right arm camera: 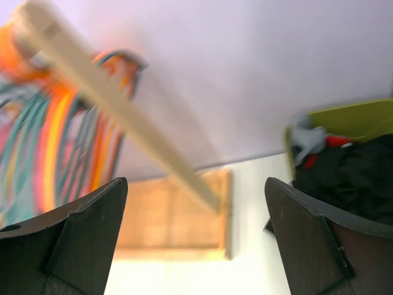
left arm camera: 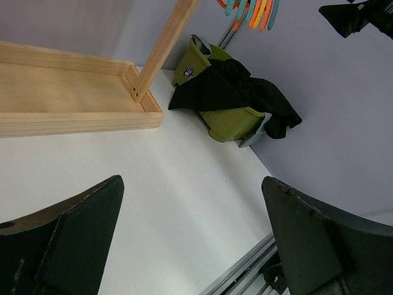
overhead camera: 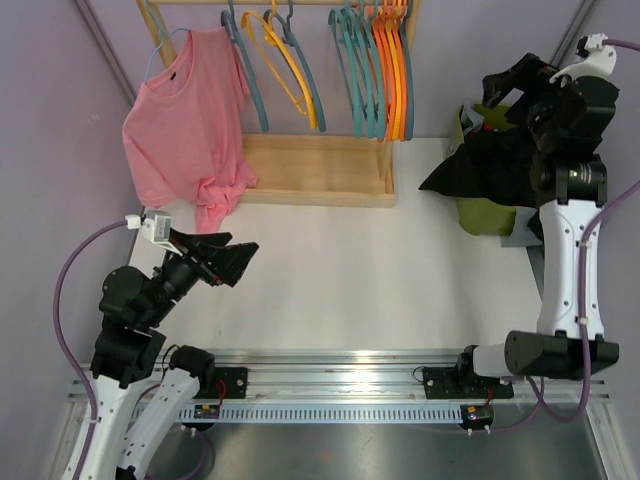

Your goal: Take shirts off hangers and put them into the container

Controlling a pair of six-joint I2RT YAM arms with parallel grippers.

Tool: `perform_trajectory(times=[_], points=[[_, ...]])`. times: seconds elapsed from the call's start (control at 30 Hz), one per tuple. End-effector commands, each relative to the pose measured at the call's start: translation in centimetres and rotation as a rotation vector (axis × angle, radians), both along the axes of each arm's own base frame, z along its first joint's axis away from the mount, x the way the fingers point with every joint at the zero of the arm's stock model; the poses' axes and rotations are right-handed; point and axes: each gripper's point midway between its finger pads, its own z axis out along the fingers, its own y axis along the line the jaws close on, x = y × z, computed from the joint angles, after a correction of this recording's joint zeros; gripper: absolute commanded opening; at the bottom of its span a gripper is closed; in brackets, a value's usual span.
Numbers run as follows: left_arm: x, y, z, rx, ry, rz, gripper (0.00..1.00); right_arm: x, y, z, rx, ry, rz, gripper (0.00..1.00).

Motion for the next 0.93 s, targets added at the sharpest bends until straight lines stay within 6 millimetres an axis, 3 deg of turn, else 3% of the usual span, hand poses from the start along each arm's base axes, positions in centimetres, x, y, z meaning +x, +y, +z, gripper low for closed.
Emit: perform_trajectory(times=[0.0, 0.07, 0.1, 0.13, 0.2, 0.23, 0.33, 0.5, 0.77, 0.9], points=[[-1.7, -0.1, 3.9, -0.003, -0.149, -0.041, 0.99, -2.9, 6.1, -2.0, -0.007, 0.022, 0.293, 0.99], [-1.9, -0.1, 4.3, -0.001, -0.165, -0.047, 0.99, -4.8, 8.6, -3.8, 0.004, 0.049, 0.407, 0.99], [-2.0, -0.1, 4.7, 0.002, -0.178, -0.051, 0.99, -7.1, 10.4, -3.1, -0.001, 0.025, 0.491, 1.0], [-2.2, -0.2, 4.8, 0.003, -0.186, -0.055, 0.99, -8.2, 12.4, -4.7, 0.002, 0.06, 0.565, 0.99], [-2.4, -0.2, 5.4, 0.006, -0.206, -0.061, 0.99, -11.7, 15.3, -4.6, -0.003, 0.043, 0.685, 0.99], [-2.4, -0.2, 5.6, 0.01, -0.215, -0.063, 0.99, -13.2, 17.0, -5.8, 0.001, 0.072, 0.765, 0.99], [-2.9, -0.1, 6.7, 0.012, -0.249, -0.065, 0.99, -17.4, 19.0, -6.0, 0.02, 0.083, 0.89, 0.99], [-3.5, 0.5, 7.9, 0.012, -0.284, -0.038, 0.99, -22.4, 20.1, -4.9, 0.033, 0.068, 1.01, 0.99], [-3.7, 1.0, 8.8, 0.009, -0.29, -0.013, 0.99, -26.3, 20.8, -3.0, 0.1, -0.002, 1.136, 0.99], [-4.0, 1.2, 9.0, 0.013, -0.291, -0.006, 0.99, -27.0, 21.5, -2.7, 0.175, -0.001, 1.208, 1.0]])
